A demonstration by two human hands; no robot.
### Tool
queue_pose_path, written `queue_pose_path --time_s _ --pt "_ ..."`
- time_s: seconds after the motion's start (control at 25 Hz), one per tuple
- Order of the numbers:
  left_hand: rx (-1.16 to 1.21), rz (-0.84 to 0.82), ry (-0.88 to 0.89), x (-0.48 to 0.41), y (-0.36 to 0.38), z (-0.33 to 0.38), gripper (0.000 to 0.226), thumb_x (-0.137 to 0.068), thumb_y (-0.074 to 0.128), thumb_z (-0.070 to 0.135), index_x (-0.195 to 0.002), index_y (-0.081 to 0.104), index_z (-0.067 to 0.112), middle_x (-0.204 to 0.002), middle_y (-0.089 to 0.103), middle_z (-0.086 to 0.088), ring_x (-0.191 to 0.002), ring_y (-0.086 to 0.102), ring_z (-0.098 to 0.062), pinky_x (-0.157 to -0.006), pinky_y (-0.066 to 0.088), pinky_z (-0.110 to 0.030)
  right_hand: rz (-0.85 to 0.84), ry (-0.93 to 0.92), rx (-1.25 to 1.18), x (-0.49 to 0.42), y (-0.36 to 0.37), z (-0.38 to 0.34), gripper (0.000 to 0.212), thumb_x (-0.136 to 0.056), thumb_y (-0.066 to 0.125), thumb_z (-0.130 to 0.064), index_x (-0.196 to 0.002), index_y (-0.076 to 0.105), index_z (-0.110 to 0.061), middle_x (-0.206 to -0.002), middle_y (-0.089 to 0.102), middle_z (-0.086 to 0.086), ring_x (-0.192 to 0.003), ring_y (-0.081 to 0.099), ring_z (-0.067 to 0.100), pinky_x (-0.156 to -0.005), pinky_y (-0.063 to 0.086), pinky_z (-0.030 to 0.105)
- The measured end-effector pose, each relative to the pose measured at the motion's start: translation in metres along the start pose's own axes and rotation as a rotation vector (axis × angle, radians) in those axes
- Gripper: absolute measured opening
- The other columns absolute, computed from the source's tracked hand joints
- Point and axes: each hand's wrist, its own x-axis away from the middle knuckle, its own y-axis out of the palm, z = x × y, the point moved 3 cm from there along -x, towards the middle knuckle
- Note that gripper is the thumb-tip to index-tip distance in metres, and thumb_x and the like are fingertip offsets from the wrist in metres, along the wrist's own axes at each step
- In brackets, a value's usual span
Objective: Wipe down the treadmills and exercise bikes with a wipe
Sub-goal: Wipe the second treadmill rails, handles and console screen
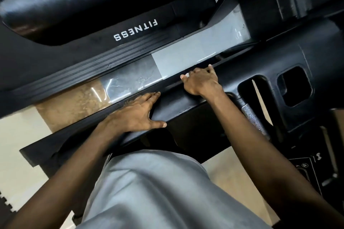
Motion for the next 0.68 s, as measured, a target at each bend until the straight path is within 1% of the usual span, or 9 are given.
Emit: queue_pose_path --time_s 0.04,0.12,0.2,0.24,0.32,0.4,0.52,0.6,0.68 --pt "0.007 0.001 0.005 0.000 0.002 -0.001 0.113 -0.079 0.064 0.074 -0.161 0.002 0.026 -0.167 0.008 0.003 -0.153 0.012 -0.018 -0.124 0.017 -0.040 0.067 -0.005 -0.035 0.007 0.005 0.001 0.065 -0.106 0.011 -0.046 -0.152 0.036 -0.008 -0.159 0.031 0.011 -0.150 0.021 0.027 -0.123 -0.003 0.050" --pt "0.018 -0.004 0.016 0.001 0.006 -0.007 0.113 -0.076 0.059 0.079 -0.160 0.000 0.030 -0.167 0.007 0.007 -0.153 0.010 -0.016 -0.124 0.018 -0.044 0.296 -0.002 -0.157 0.030 0.022 0.001 0.060 -0.106 0.018 -0.044 -0.150 0.039 -0.009 -0.157 0.035 0.009 -0.150 0.021 0.022 -0.123 -0.002 0.047" --pt "0.037 0.007 0.031 0.001 0.008 -0.011 0.110 -0.079 0.060 0.076 -0.160 -0.001 0.033 -0.166 0.006 0.009 -0.153 0.009 -0.015 -0.125 0.016 -0.042 0.528 0.025 -0.251 0.059 0.045 -0.002 0.059 -0.105 0.022 -0.045 -0.151 0.038 -0.012 -0.158 0.036 0.005 -0.151 0.020 0.019 -0.123 0.001 0.046" --pt "0.040 0.015 0.042 0.001 0.008 -0.011 0.107 -0.082 0.062 0.073 -0.160 0.000 0.033 -0.166 0.007 0.008 -0.153 0.010 -0.015 -0.125 0.014 -0.039 0.596 0.042 -0.292 0.072 0.057 -0.004 0.060 -0.105 0.023 -0.047 -0.154 0.033 -0.014 -0.160 0.031 0.003 -0.152 0.017 0.018 -0.124 0.002 0.046" --pt "0.037 0.024 0.060 0.002 0.005 -0.008 0.104 -0.084 0.065 0.066 -0.160 0.003 0.032 -0.166 0.011 0.007 -0.152 0.014 -0.015 -0.123 0.014 -0.031 0.640 0.064 -0.376 0.093 0.079 -0.007 0.063 -0.104 0.022 -0.050 -0.158 0.021 -0.018 -0.165 0.018 -0.003 -0.154 0.006 0.015 -0.125 0.001 0.046" --pt "0.050 0.048 0.070 0.002 0.005 -0.008 0.102 -0.084 0.067 0.063 -0.161 0.007 0.031 -0.165 0.015 0.007 -0.151 0.017 -0.013 -0.121 0.014 -0.028 0.634 0.087 -0.465 0.108 0.097 -0.011 0.065 -0.104 0.022 -0.052 -0.160 0.011 -0.021 -0.167 0.006 -0.007 -0.154 -0.001 0.011 -0.124 -0.003 0.045" --pt "0.039 0.122 0.072 0.008 0.006 -0.011 0.098 -0.078 0.065 0.072 -0.158 0.021 0.037 -0.161 0.027 0.012 -0.148 0.025 -0.007 -0.122 0.022 -0.030 0.644 0.110 -0.584 0.114 0.113 -0.014 0.067 -0.103 0.020 -0.053 -0.160 0.000 -0.022 -0.167 -0.007 -0.008 -0.153 -0.007 0.009 -0.124 -0.006 0.044" --pt "0.015 0.190 0.078 0.015 0.007 -0.009 0.092 -0.076 0.064 0.076 -0.154 0.030 0.041 -0.158 0.034 0.016 -0.144 0.032 -0.003 -0.121 0.028 -0.032 0.685 0.115 -0.633 0.109 0.115 -0.012 0.068 -0.104 0.021 -0.052 -0.160 -0.002 -0.021 -0.167 -0.011 -0.007 -0.153 -0.009 0.010 -0.124 -0.005 0.046" --pt "-0.009 0.231 0.070 0.020 0.008 -0.004 0.086 -0.078 0.068 0.069 -0.152 0.035 0.043 -0.157 0.037 0.016 -0.143 0.034 0.000 -0.119 0.025 -0.023 0.728 0.125 -0.694 0.101 0.112 -0.012 0.066 -0.105 0.021 -0.050 -0.160 0.001 -0.019 -0.167 -0.009 -0.005 -0.153 -0.007 0.012 -0.124 -0.004 0.046"
